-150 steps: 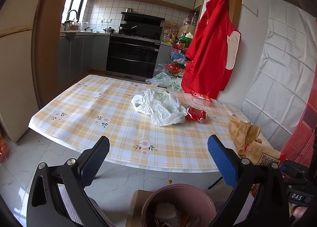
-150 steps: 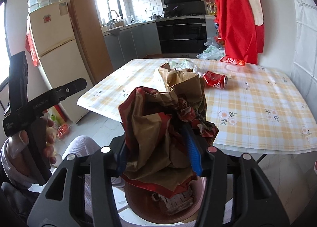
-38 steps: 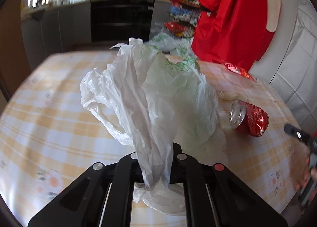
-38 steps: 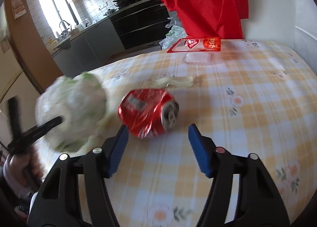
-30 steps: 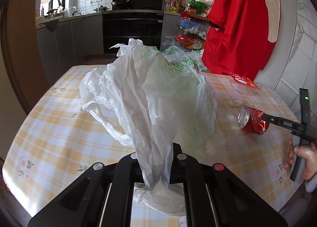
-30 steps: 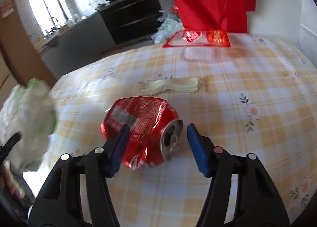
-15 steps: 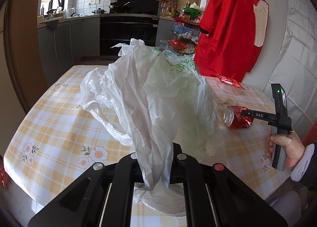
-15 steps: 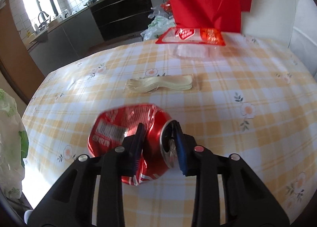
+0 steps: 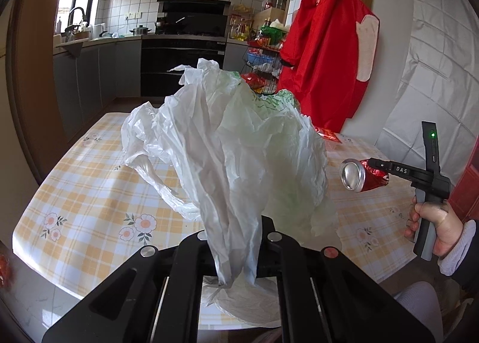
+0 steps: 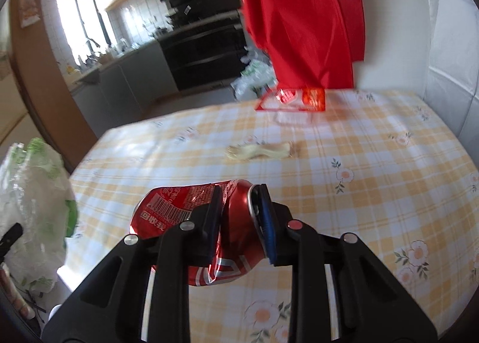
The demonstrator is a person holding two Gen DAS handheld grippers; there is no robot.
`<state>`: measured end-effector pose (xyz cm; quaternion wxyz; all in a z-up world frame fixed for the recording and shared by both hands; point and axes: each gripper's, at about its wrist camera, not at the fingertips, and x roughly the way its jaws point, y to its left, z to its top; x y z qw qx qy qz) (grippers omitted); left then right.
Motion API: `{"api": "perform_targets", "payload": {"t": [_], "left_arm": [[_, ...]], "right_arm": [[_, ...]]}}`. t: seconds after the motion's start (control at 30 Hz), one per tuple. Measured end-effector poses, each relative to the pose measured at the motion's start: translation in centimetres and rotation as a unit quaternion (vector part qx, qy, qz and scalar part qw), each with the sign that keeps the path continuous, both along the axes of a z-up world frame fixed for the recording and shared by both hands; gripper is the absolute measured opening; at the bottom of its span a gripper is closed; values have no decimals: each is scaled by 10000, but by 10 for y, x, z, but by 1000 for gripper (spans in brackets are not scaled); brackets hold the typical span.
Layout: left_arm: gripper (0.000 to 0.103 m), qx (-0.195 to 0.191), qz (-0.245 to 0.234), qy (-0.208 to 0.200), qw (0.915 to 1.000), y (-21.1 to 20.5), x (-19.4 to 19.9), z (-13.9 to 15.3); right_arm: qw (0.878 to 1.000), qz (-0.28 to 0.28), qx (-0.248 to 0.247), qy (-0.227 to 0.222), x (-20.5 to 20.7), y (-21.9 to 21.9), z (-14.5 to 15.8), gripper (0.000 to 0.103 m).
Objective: Collect trash
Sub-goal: 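Carry the white plastic bag and red can over the maroon bin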
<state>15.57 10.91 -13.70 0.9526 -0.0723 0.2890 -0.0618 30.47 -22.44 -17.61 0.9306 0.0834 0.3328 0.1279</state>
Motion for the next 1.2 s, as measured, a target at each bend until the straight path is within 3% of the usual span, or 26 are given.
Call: {"api": "perform_targets", "payload": {"t": [0.4, 0.67, 1.2], "left_arm": [[7, -190, -195, -71, 9996, -14, -64, 29], [7, -94, -825, -24, 9965, -49, -110, 34], [8, -244, -1817, 1038, 9776, -97, -148, -29]], "right_arm": [[9949, 403, 308, -867, -102, 6, 71, 27], [9903, 488, 486, -1206, -162, -2, 97, 27], [9880, 547, 536, -1341, -219, -13, 106, 27]]}}
